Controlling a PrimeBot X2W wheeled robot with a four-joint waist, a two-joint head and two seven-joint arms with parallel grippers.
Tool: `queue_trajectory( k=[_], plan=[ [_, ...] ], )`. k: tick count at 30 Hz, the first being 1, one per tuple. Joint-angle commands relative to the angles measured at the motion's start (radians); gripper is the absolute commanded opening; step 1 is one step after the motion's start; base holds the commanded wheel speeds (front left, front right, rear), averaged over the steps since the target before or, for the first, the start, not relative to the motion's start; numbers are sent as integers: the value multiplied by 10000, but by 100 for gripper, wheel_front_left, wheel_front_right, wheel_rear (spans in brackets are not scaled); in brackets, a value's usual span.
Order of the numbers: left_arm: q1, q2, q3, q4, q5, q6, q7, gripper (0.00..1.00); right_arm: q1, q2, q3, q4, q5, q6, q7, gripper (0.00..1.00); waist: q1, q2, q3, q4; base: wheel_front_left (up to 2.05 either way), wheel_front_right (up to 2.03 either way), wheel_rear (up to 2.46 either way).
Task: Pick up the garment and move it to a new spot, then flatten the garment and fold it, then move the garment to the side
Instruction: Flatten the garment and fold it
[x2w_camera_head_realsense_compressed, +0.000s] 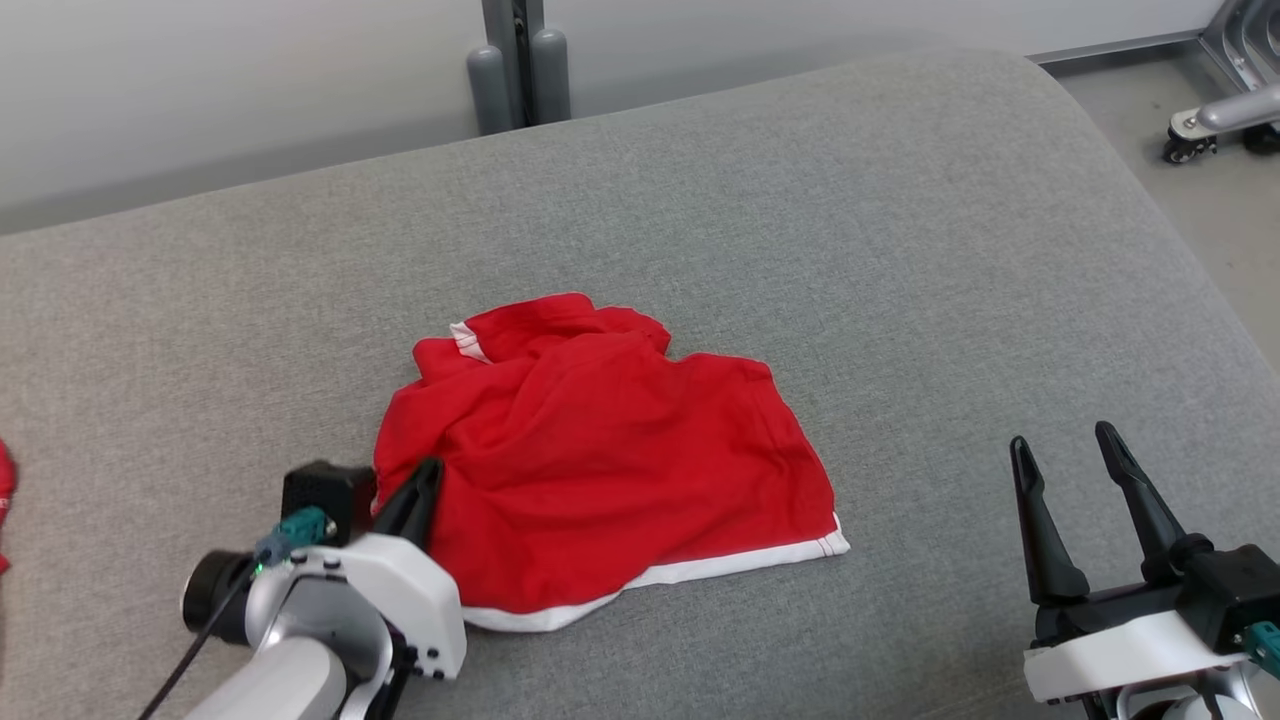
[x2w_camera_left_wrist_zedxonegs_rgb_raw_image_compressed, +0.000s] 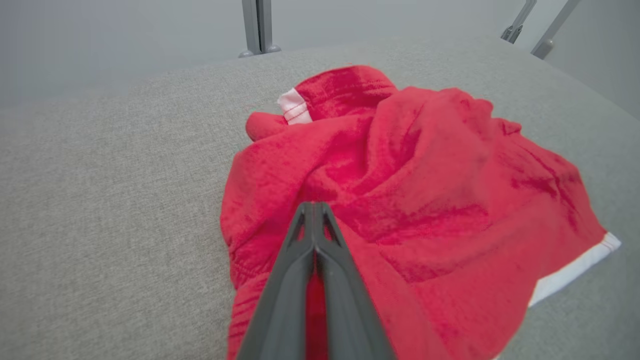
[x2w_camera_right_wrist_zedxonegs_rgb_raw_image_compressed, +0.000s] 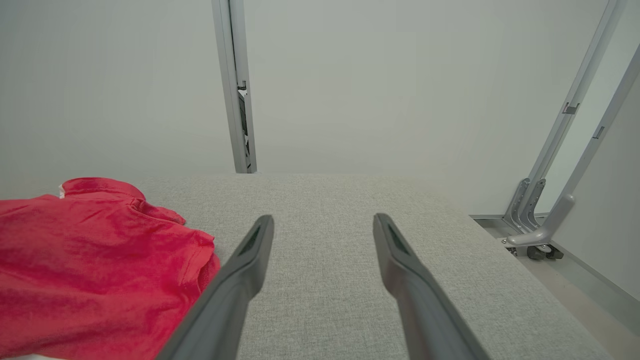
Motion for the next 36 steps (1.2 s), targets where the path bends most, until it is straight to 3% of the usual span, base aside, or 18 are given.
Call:
queue_trajectory(
  k=[1, 13, 14, 15, 16, 17, 23, 29, 33, 36],
  plan=[
    [-234, -41, 56, 137, 44, -67, -20, 0, -62, -21, -39, 10, -7, 12, -46, 100, 0, 0, 41, -46, 0, 0, 0],
    [-930, -674, -488, 2963, 482, -336, -162, 0, -225, 71, 10, 65, 60, 12, -46, 100, 0, 0, 282, -471, 0, 0, 0],
    [-884, -715, -474, 3092, 489, -353, -314, 18, -198, 81, -30, 47, 66, 12, -46, 100, 0, 0, 292, -476, 0, 0, 0],
    [-852, -710, -468, 3173, 535, -347, -486, 45, -154, 86, -75, 41, 66, 12, -46, 100, 0, 0, 296, -468, 0, 0, 0],
    [-815, -725, -423, 3182, 536, -361, -687, 92, -111, 89, -102, 35, 55, 12, -46, 100, 0, 0, 294, -454, 0, 0, 0],
    [-787, -758, -332, 3108, 505, -391, -931, 100, -66, 88, -130, 27, 39, 12, -46, 100, 0, 0, 286, -434, 0, 0, 0],
    [-170, -608, 337, 2109, 535, -105, -2544, 100, 63, 32, -433, -96, -109, 12, -47, 100, 0, 0, 45, -123, 0, 0, 0],
    [929, -553, 1224, 858, 616, 304, -2925, 100, 143, -94, -623, -323, -197, 12, -46, 100, 0, 0, -319, 269, 0, 0, 0],
    [2044, -751, 2589, -309, 1482, 508, -2925, 100, 177, -227, -753, -509, -235, 12, -46, 100, 0, 0, -606, 635, 0, 0, 0],
    [3300, -1321, 4016, -1175, 2506, 118, -2935, 100, 299, -368, -781, -602, -268, 12, -46, 100, 0, 0, -951, 965, 0, 0, 0]
  ],
)
